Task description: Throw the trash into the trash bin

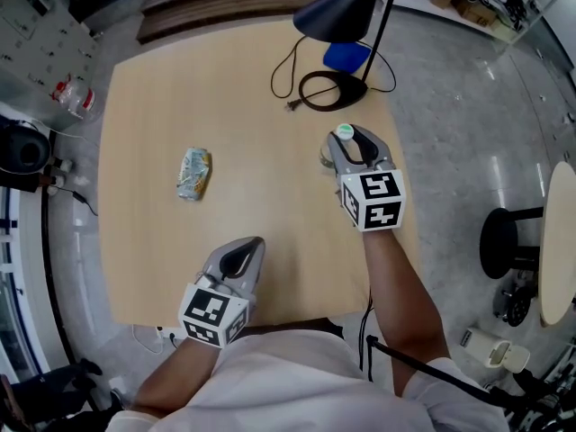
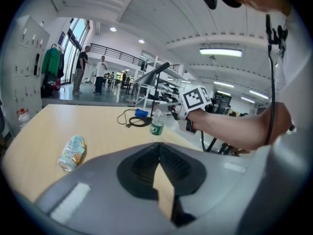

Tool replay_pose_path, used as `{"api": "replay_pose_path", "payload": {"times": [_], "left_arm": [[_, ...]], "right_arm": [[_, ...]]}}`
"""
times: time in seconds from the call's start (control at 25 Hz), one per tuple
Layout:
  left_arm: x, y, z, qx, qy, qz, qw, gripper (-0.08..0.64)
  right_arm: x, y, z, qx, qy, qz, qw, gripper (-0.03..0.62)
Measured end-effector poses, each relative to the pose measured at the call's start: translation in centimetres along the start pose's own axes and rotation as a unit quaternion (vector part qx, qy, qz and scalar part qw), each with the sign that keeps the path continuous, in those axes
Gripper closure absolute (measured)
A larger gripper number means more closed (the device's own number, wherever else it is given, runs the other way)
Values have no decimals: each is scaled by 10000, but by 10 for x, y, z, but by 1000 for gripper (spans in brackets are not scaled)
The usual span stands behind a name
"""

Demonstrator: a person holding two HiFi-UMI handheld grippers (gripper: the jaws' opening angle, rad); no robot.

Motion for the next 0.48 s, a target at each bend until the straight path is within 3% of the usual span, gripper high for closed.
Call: {"api": "replay_pose_path", "payload": {"times": [0.28,0.48], "left_arm": [[6,5,15,232,-34,-102,9997,552],[12,-1,32,326,-135,-191,9992,554]], "right_arm": [[-24,3,34,-36,216,135,9997,434],[-49,0,67,8,359,-70,9993,434]]}}
Point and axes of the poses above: the fingertips, and each gripper's own axes: z backward along the fingers, x to its right, y out of its top, the point moved 5 cm from there along z, backward along the fingers, and after that the axes turned 11 degrees about -z, right-handed, at the moved point
